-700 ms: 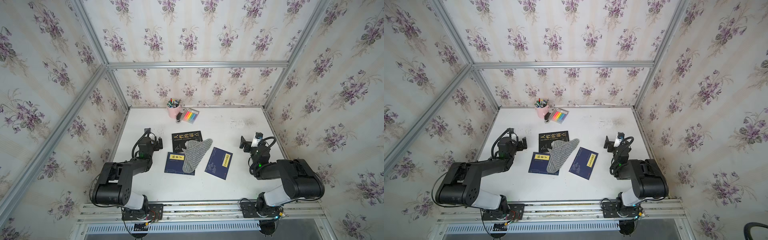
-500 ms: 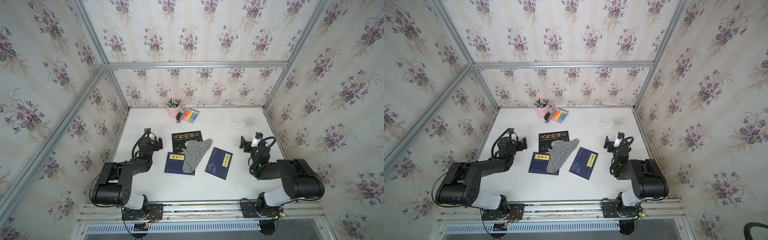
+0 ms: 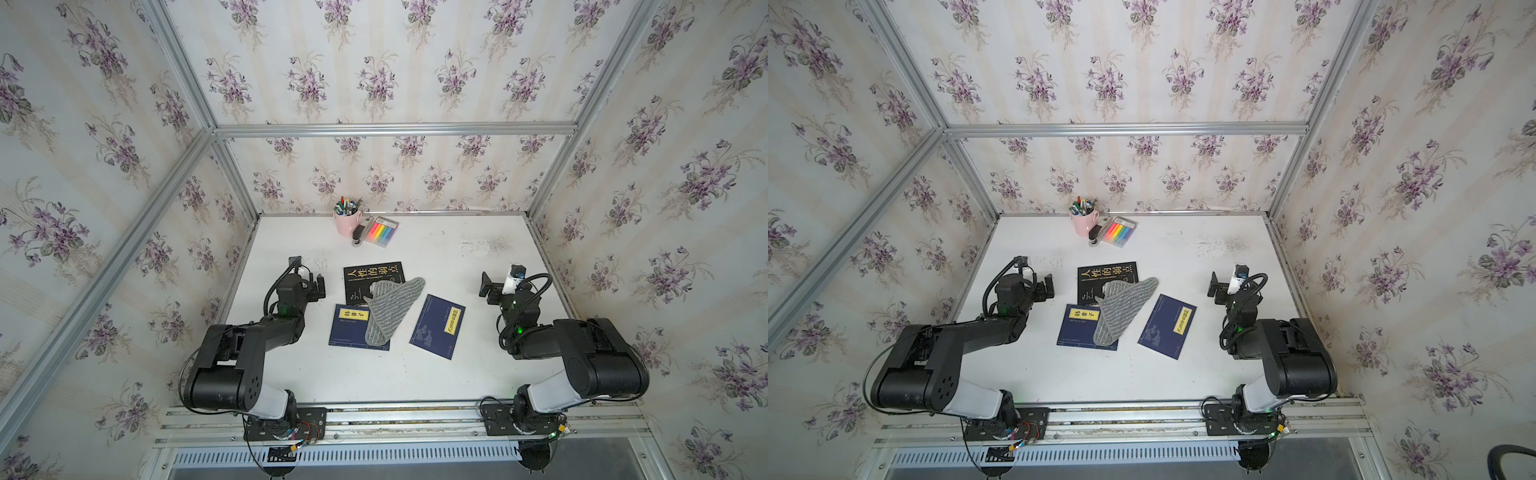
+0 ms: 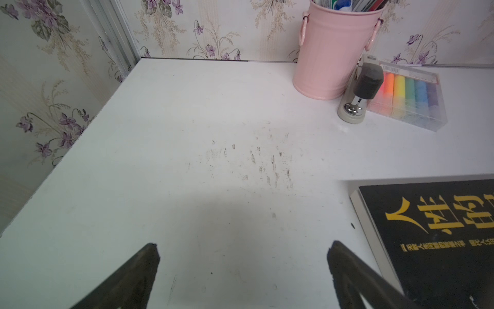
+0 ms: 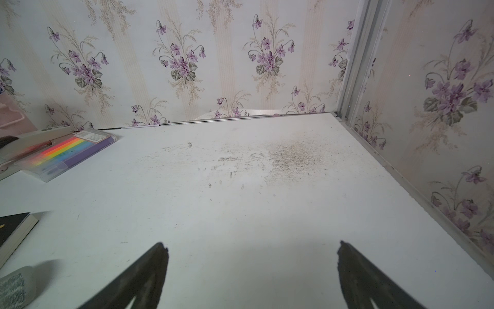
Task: Wipe the cover of the book
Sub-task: Pick up the cleaning item from the book.
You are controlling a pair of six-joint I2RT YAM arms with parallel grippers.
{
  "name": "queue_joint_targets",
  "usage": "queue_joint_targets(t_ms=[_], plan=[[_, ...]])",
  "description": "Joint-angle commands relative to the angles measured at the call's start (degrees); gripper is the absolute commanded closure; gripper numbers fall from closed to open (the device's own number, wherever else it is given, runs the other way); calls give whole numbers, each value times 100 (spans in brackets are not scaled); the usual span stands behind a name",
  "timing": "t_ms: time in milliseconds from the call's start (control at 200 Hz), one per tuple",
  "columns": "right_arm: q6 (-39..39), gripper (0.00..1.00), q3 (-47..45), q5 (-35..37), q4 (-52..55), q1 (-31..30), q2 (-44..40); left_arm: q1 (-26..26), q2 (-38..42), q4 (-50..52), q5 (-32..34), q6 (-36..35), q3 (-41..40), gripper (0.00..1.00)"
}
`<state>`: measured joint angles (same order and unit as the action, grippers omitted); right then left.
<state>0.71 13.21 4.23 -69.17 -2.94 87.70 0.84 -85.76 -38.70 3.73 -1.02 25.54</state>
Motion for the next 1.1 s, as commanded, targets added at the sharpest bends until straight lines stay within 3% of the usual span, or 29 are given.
queue_joint_targets(t_ms=[0,380,500,699,974,1094], plan=[[-18,0,25,-2,-180,-5,21,-5,-24,-120,14,-61,43,0],[-57,6,18,1,-256,-11,-12,-5,91,158,34,-36,170,0],[65,4,489,211,1025,-5,-491,-4,313,552,122,-23,284,0],[14,4,811,211,1821,-71,-885,43,1143,1286,255,-15,408,0],[-247,8,1692,144,3379,-1226,-1221,478,2039,3027,380,131,1020,0],[147,11,2372,-131,4535,-1716,-1006,792,2080,3677,366,122,1261,0]])
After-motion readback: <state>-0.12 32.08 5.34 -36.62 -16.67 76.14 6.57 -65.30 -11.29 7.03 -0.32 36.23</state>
